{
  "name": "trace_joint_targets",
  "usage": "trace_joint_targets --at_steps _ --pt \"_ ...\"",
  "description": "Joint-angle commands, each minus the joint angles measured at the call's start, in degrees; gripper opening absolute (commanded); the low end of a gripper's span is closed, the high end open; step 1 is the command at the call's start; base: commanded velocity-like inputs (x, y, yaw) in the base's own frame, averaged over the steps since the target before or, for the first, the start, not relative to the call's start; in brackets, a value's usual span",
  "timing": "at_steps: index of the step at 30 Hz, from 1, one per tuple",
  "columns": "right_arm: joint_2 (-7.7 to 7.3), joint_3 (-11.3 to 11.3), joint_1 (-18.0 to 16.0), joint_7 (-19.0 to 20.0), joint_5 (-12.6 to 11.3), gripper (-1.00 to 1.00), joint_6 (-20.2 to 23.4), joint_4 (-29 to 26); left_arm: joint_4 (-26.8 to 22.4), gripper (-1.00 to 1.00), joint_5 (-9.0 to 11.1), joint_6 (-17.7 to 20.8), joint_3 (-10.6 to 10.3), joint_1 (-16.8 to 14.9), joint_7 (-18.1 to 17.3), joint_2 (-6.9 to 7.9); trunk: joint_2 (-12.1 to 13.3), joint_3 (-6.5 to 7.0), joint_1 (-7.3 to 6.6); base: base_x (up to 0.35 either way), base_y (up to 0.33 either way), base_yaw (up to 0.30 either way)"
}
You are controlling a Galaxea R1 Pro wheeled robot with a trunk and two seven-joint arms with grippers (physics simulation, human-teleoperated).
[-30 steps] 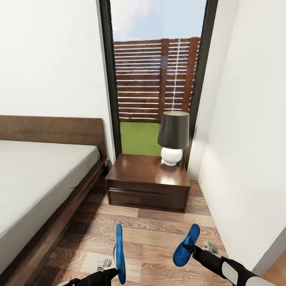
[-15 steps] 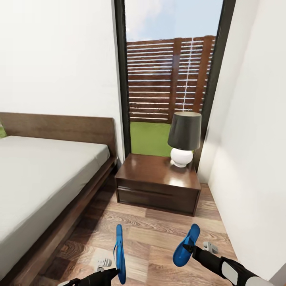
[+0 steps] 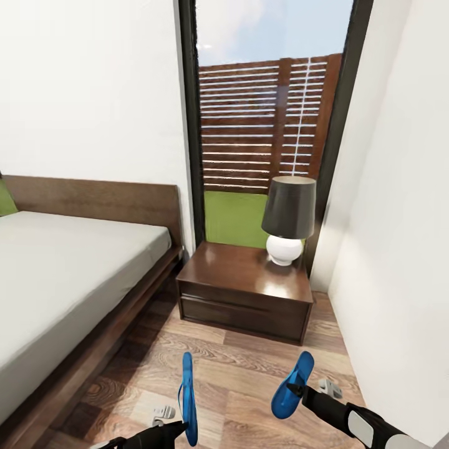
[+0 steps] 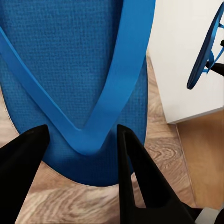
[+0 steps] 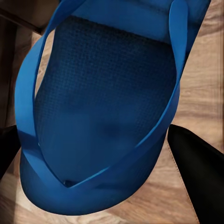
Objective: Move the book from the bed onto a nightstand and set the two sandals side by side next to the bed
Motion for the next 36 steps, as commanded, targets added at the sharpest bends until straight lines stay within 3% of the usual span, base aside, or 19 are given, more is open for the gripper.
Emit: trace_joint_targets --at_steps 1,8,36 --pt "-0.03 0.30 -0.03 0.07 -0.61 -1.00 0.41 -0.05 0.01 -1.00 0.43 -0.17 -0.44 -0.06 -0.07 0.04 -0.02 -0.06 -0.01 0.027 -0.065 0.001" --pt "-0.02 0.30 0.00 0.07 -0.61 -1.00 0.40 -0.04 0.01 -1.00 0.43 -0.17 -0.44 -0.04 -0.07 0.04 -0.02 -0.06 -0.01 0.006 -0.014 0.075" --pt "-0.01 0.30 0.01 0.07 -0.59 -1.00 0.41 0.04 0.01 -1.00 0.43 -0.19 -0.44 -0.04 -0.02 -0.05 -0.02 -0.06 -0.01 0.000 -0.032 0.286"
